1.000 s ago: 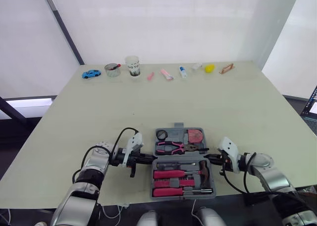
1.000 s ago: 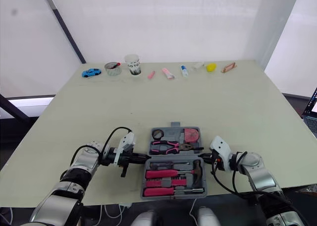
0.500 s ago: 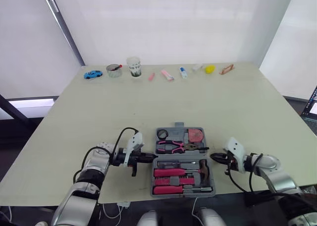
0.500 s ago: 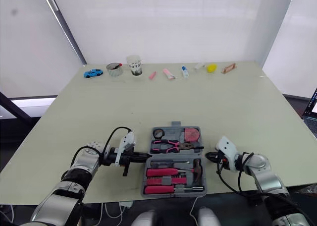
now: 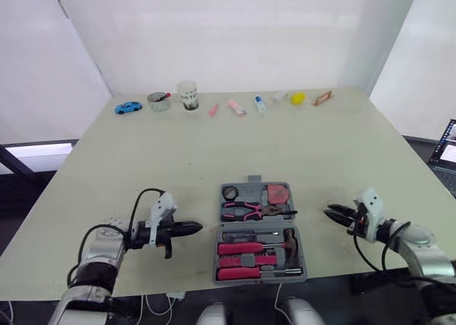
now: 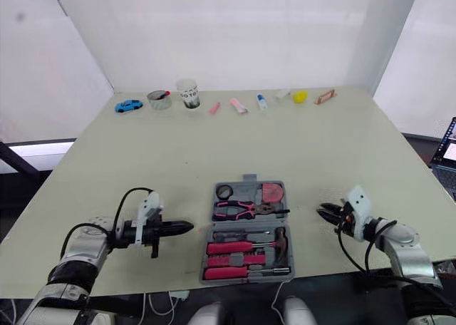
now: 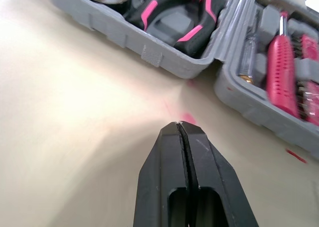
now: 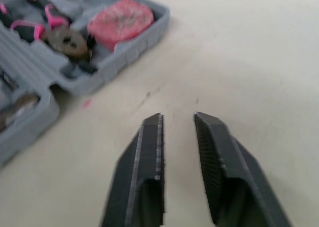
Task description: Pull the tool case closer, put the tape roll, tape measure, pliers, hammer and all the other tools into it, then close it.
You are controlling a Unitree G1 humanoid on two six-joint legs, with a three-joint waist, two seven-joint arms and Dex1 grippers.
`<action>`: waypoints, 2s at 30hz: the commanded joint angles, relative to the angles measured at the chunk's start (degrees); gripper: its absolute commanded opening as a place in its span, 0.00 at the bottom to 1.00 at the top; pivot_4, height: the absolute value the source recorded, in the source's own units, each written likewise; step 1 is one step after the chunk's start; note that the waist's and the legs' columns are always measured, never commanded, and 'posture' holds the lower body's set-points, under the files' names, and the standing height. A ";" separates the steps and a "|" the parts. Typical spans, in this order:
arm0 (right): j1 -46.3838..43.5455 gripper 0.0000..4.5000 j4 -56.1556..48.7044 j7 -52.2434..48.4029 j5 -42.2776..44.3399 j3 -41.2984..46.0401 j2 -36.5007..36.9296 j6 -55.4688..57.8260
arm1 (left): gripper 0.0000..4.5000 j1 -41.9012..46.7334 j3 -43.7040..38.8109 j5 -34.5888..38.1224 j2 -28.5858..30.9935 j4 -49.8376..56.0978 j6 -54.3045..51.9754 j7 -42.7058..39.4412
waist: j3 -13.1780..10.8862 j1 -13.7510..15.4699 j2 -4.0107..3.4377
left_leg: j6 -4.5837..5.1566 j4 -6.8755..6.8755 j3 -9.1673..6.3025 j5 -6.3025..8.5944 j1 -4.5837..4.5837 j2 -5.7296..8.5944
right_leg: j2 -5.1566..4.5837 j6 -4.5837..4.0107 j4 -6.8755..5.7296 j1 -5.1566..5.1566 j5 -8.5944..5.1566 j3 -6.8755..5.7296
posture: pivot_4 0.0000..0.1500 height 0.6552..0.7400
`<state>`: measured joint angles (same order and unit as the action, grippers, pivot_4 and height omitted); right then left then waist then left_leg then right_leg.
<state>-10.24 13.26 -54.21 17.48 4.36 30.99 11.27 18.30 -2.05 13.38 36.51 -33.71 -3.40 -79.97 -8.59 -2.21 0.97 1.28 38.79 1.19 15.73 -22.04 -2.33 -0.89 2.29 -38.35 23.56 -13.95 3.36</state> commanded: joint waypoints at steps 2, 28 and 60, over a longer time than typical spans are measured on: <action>-4.03 0.54 -2.41 -0.18 5.23 2.12 -0.75 5.78 | 0.00 -3.64 -2.44 5.89 1.11 12.64 -3.87 -0.73 | -0.06 0.13 0.01 | -0.01 0.00 0.01 0.00 -0.14 0.00 | -0.09 0.03 0.24 0.01 0.02 -0.02 | 1.00 1.00; -37.77 0.98 38.76 -7.71 -3.20 -9.72 -8.75 22.86 | 0.00 -10.44 18.43 -1.01 -2.33 30.63 -8.25 6.26 | -0.20 -0.13 -0.11 | -0.01 -0.20 0.05 0.01 -0.58 0.06 | -0.08 0.04 0.47 0.31 0.04 -0.31 | 1.00 1.00; -44.28 0.98 47.82 -18.73 2.01 4.01 -15.26 24.10 | 0.00 -9.20 21.39 -2.64 -2.00 25.94 -6.32 6.54 | -0.16 -0.32 -0.22 | -0.01 -0.41 0.12 0.01 0.03 0.06 | -0.06 0.05 0.40 0.02 0.06 0.14 | 1.00 1.00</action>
<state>-53.42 64.05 -70.06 17.82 7.49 15.42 35.88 10.05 18.05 12.54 34.41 -5.68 -8.55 -74.09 -8.74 -2.53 0.76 1.27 38.38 1.31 15.74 -22.01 -2.27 -0.95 2.34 -37.96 23.58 -13.89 3.50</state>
